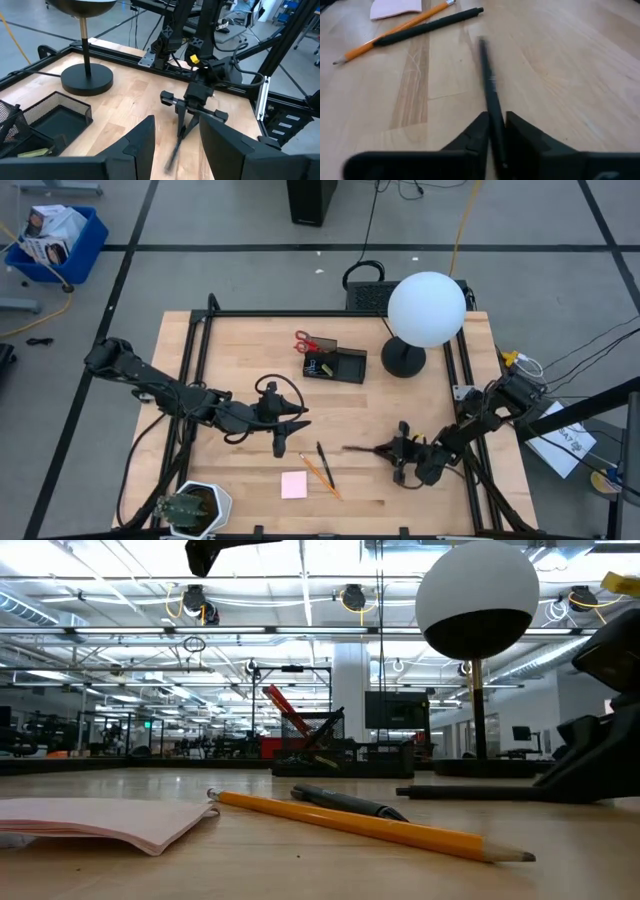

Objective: Pick and place office supplies into organizer
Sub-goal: Put the right black pen into the black desk organizer

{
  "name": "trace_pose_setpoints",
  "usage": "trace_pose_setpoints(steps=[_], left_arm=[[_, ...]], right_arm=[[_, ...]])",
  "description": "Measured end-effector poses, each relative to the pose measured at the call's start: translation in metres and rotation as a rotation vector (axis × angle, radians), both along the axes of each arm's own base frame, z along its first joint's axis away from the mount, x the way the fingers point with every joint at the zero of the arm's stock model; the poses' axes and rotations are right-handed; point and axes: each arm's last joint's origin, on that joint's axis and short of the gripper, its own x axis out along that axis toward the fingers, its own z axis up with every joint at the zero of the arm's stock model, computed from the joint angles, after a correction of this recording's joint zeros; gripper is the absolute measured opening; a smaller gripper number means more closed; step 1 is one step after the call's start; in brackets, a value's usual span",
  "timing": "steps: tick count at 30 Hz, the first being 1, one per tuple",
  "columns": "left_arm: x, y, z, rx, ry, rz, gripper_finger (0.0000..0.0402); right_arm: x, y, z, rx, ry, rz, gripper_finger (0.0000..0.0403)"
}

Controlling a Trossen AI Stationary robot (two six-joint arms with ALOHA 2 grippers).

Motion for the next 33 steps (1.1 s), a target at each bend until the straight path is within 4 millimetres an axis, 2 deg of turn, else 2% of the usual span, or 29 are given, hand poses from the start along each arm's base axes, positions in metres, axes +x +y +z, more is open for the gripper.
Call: trace_pose_setpoints(steps=[2,8,15,23,33], left_arm=[[0.0,0.0,0.0,-0.001,0.0,0.0,0.0159],[0.0,0.0,0.0,0.017,0.003,-0.004,0.0159],[0.003,0.008,0.0,0.088,0.008,0.02,0.0159],[0.005,0.012,0.001,0.01,-0.002,0.037,0.0159],[0.006,0.013,0.004,-0.003,-0.039,0.042,0.0159]], right_arm=[[-0.001,-0.001,0.0,0.006,0.0,-0.006,0.0025],[0.002,0.001,0.001,0.024,-0.026,-0.024,0.0024],[0.01,0.007,0.013,0.014,-0.155,0.014,0.0024],[0.024,0.008,0.033,0.018,-0.33,0.001,0.0024],[0.038,0.002,0.062,-0.053,-0.546,-0.02,0.0024]])
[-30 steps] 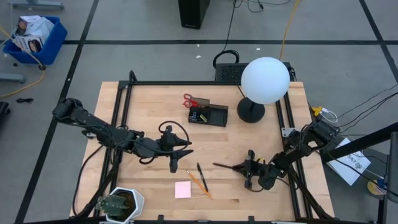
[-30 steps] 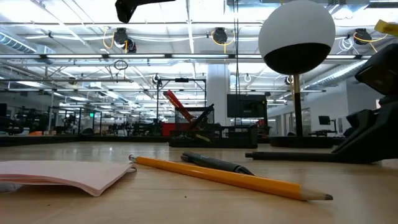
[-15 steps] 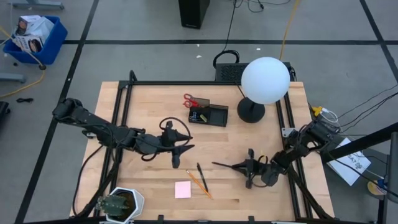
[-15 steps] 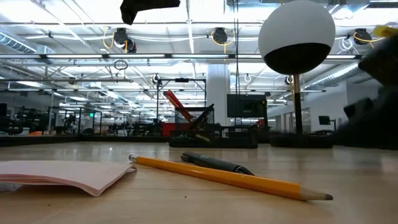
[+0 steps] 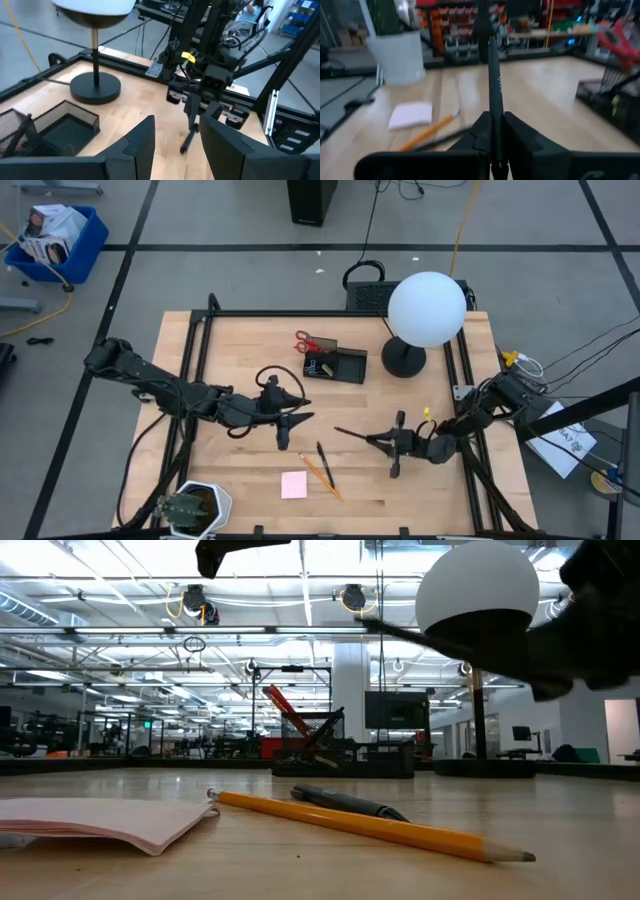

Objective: Pick and place office supplies into organizer
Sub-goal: Put the right black pen into the black desk organizer

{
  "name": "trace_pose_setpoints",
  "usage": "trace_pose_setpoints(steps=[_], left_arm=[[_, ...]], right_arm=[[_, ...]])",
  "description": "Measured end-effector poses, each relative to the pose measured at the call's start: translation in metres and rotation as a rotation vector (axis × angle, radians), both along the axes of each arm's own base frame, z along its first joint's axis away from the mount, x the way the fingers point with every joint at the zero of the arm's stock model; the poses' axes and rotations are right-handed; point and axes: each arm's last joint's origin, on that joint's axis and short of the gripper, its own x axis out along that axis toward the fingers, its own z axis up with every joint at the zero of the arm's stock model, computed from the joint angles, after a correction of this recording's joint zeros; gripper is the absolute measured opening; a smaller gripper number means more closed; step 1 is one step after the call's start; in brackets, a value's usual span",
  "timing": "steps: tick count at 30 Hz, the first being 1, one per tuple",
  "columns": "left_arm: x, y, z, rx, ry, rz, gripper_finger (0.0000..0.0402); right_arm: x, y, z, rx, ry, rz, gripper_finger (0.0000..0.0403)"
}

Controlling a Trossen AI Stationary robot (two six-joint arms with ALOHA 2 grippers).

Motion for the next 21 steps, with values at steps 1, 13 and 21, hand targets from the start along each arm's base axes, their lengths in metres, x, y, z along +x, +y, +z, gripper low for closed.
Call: trace_pose_setpoints(steps=[1,13,21], left_arm=[[0.0,0.0,0.0,-0.012,0.0,0.003,0.0159],[0.0,0.002,0.0,-0.011,-0.002,0.012,0.0159],[0.0,0.002,0.0,-0.009,0.002,0.013,0.0159]], right_arm=[[0.001,-0.002,0.003,-0.004,-0.018,-0.007,0.0024],[0.045,-0.017,0.026,-0.048,-0.13,0.018,0.0024],[0.075,-0.02,0.047,-0.123,-0.219,0.046,0.0024]])
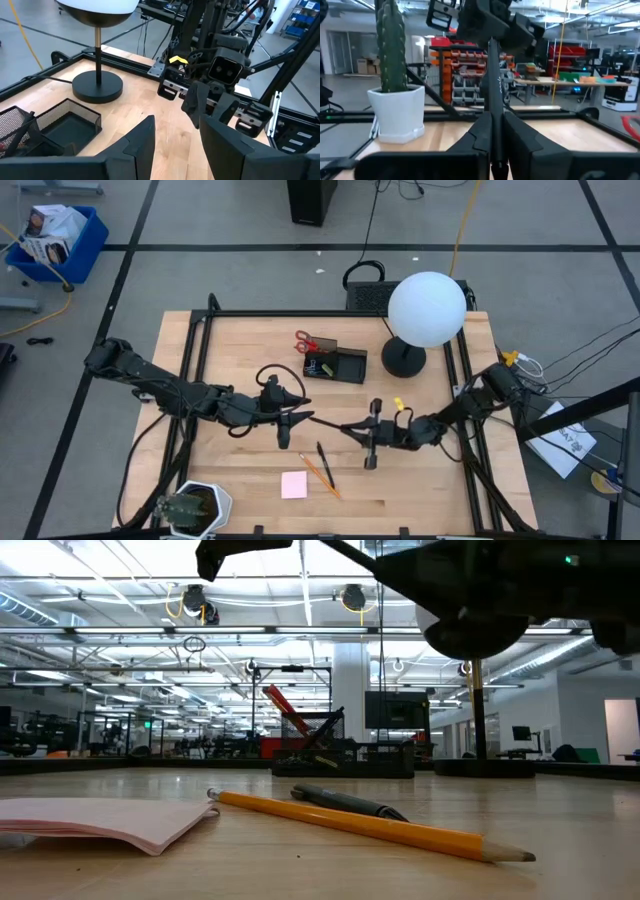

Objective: Pick and place office supplies into organizer
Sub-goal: Put the right black pen into the black desk organizer

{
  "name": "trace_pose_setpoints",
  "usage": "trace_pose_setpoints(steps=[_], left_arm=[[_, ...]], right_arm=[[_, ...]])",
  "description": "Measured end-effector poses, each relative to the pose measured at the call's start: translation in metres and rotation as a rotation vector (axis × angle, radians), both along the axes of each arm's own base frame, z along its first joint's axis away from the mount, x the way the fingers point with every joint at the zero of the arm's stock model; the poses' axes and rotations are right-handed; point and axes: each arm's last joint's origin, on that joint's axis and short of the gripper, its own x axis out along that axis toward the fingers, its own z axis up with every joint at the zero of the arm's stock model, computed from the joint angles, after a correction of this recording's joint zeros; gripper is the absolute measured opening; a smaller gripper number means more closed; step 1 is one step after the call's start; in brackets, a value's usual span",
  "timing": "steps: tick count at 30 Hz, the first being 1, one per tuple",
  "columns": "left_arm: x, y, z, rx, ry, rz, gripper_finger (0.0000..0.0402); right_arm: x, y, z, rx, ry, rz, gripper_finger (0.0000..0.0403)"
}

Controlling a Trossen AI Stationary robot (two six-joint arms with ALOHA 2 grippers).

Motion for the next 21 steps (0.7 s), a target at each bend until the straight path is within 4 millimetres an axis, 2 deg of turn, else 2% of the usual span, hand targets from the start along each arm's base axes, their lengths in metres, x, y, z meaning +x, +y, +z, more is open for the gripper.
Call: trace_pose_setpoints(steps=[10,16,21], left_arm=[[0.0,0.0,-0.001,0.006,0.005,-0.002,0.0159],[0.0,-0.001,0.0,0.014,0.002,-0.006,0.0159],[0.002,-0.001,-0.002,0.008,0.0,-0.005,0.0159]], right_arm=[[0.011,-0.017,0.004,0.024,-0.024,-0.006,0.0024],[0.012,-0.017,0.003,0.012,-0.014,0.034,0.0024],[0.019,-0.016,0.01,-0.018,-0.047,0.023,0.0024]])
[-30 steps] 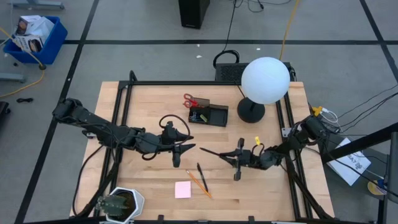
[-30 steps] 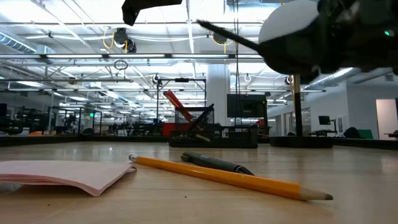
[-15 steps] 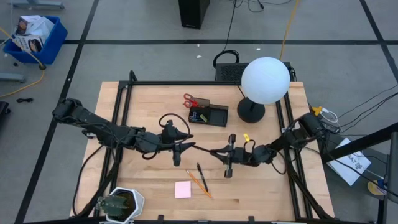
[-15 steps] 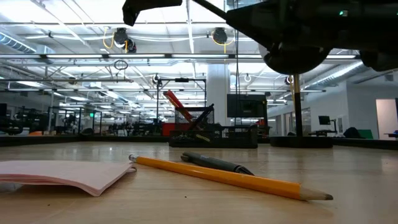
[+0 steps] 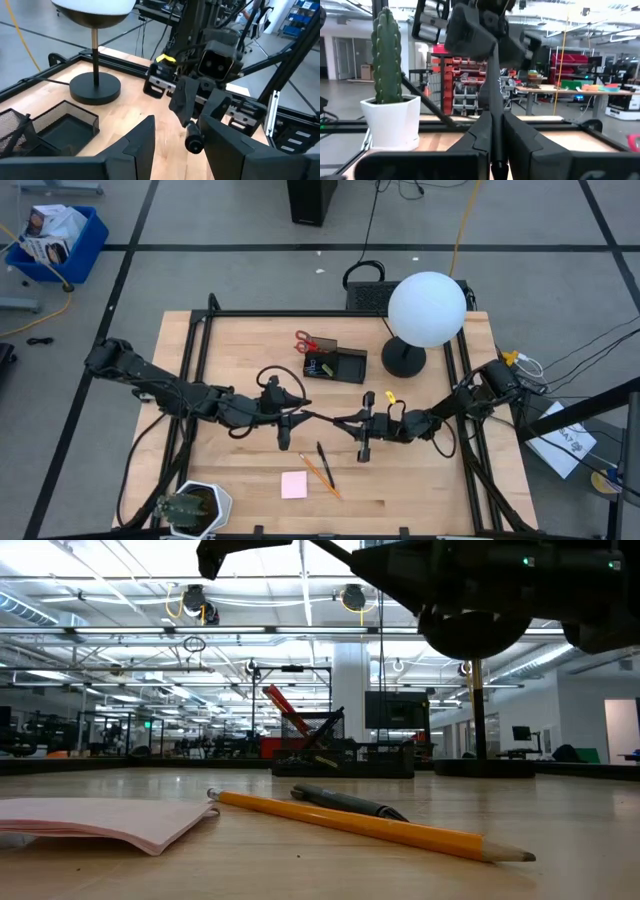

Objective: Pick and place office supplies into organizer
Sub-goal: Put the right black pen into the black desk organizer

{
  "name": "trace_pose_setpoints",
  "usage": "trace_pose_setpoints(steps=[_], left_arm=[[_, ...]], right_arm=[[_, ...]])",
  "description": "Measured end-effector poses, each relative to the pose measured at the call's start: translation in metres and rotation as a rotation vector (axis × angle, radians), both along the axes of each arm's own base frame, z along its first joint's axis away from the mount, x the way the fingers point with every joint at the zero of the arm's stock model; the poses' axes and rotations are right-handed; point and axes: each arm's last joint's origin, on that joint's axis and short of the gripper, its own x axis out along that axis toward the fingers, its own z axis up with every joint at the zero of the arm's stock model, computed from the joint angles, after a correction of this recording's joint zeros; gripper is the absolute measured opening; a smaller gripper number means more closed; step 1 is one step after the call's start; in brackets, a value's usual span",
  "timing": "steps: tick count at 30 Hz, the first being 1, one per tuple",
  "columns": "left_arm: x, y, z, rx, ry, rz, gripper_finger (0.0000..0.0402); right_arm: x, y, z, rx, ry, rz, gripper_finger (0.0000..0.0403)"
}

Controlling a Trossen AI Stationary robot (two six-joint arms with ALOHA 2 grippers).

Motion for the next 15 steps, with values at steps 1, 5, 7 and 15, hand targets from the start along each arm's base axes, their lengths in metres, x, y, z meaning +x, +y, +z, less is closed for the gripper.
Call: trace_pose_setpoints(steps=[1,5,7,15], left_arm=[[0.001,0.0,-0.001,0.002,0.001,-0.001,0.0159],[0.002,-0.001,0.0,0.003,-0.01,-0.008,0.0159],[0.002,0.0,-0.002,0.013,0.001,0.003,0.0159],[0.002,0.0,-0.002,0.016,0.001,0.002,0.015]], right_arm=[[0.003,0.0,0.002,-0.006,-0.004,0.003,0.0024],[0.016,-0.003,0.01,-0.009,-0.011,0.017,0.0024],[0.021,-0.005,0.01,-0.019,0.012,0.014,0.0024],[0.026,-0.007,0.012,-0.038,0.013,0.019,0.0024]])
